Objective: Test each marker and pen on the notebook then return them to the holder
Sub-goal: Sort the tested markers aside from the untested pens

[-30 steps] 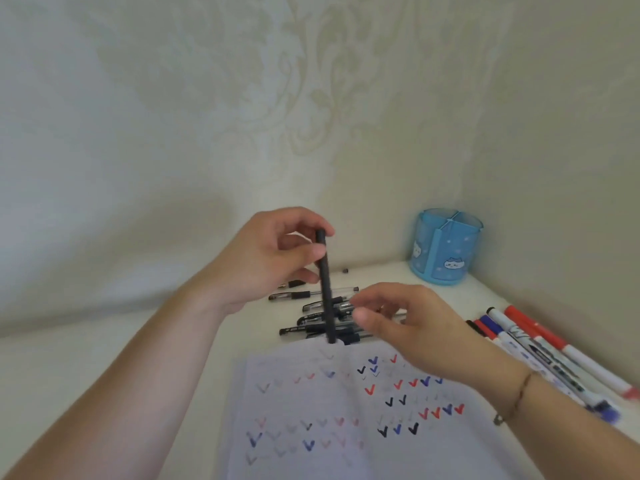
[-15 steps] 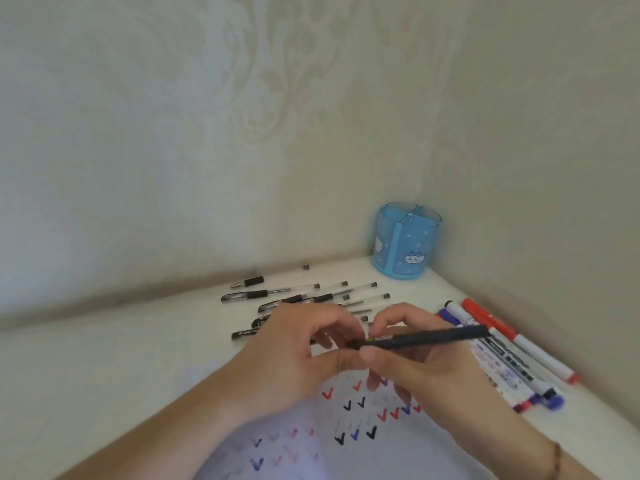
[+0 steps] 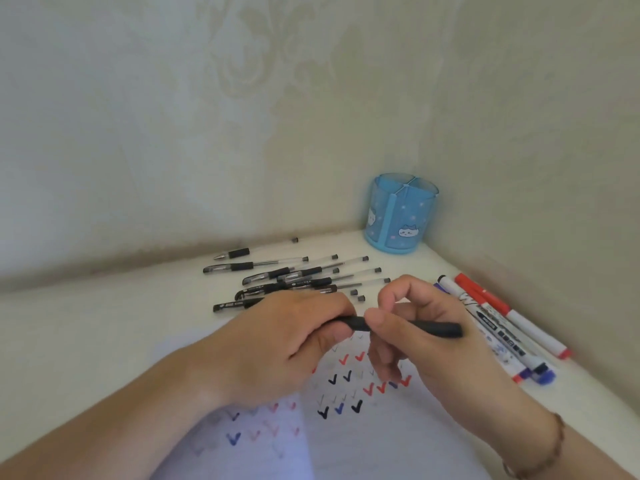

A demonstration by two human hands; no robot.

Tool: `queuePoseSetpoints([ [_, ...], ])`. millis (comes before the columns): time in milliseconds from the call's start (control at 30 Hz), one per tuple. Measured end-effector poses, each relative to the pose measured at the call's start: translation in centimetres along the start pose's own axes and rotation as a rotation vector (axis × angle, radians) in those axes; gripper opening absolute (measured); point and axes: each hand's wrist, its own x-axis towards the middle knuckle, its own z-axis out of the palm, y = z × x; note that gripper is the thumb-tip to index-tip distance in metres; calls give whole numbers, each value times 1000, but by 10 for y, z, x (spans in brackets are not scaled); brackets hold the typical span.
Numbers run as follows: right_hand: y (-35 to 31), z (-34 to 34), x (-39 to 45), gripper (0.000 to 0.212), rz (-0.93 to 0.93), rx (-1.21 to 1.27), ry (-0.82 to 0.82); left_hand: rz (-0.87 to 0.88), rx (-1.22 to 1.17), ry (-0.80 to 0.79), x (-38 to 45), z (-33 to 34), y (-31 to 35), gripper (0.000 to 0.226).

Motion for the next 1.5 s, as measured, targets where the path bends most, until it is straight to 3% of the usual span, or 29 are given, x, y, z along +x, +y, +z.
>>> queuePoseSetpoints([
  [167,1,-5,4,17,-80,-10,-29,-39,-30,-91,-3,-5,-11,36],
  [267,-7,-17,5,27,-96,94,16,-99,-70,-14,-4,-13,-22,37],
  [333,-11,-22,5,22,-24,109,-37,-121,-43,41,-4,-15,-27,36],
  [400,-11,-20,4,12,56,-29,-73,-107,33,58,-3,-13,-28,35],
  [533,0,-15,5,43,151,-404,4,-53,82,12,-4,-8,-25,23],
  [633,3,-18,6,46,190,-554,8,-28,134,-37,-4,-3,-24,17],
  [1000,4,-12,4,31,222,-680,-112,-13,127,-11,-5,1,-20,22],
  [1133,3,-13,5,31,217,-708,-70,-6,109,-4,-5,1,-20,20],
  [1267,7,-15,6,40,144,-594,14,-11,91,19,-5,3,-20,18],
  [1367,6,-15,8,40,25,-185,142,-29,48,55,-4,4,-19,19],
  [1500,1,-17,6,24,-67,104,53,-23,24,85,-3,4,-18,20],
])
